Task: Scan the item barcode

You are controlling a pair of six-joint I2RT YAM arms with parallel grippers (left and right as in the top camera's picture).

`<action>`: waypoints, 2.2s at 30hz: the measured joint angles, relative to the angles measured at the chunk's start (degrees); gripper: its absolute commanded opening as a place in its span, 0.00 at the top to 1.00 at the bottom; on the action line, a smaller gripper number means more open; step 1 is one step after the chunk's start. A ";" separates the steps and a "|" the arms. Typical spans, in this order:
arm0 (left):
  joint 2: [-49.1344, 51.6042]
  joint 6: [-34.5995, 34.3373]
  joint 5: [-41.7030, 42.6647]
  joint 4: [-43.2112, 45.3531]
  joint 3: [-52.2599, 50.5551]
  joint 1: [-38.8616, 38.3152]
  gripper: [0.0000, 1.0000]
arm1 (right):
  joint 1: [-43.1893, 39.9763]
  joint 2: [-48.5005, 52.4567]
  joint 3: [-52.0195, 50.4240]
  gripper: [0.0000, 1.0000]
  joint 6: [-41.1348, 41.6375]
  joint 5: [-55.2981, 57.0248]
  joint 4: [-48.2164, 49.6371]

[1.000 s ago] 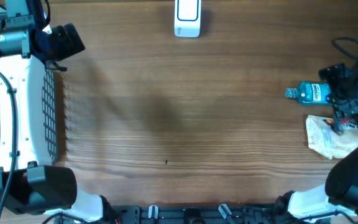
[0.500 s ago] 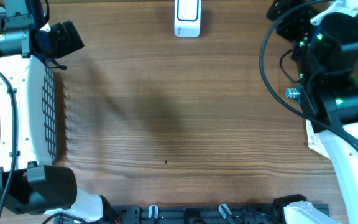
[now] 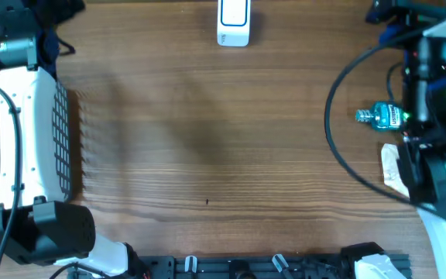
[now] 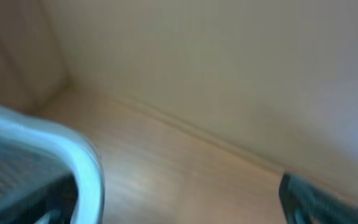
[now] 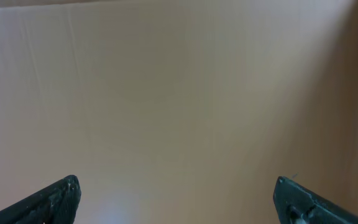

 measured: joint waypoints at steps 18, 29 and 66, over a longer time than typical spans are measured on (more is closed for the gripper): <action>-26.18 11.47 4.98 1.16 -10.19 -1.49 0.00 | -3.78 -30.25 -1.03 0.00 -14.75 1.33 -16.13; -66.62 10.19 9.97 27.04 -54.82 -1.49 0.00 | -13.11 -55.06 -10.91 0.00 -11.37 -0.28 -18.73; -97.61 10.23 11.41 58.47 -63.67 -12.13 0.00 | -17.81 -62.03 -30.34 0.00 14.71 -22.62 -8.41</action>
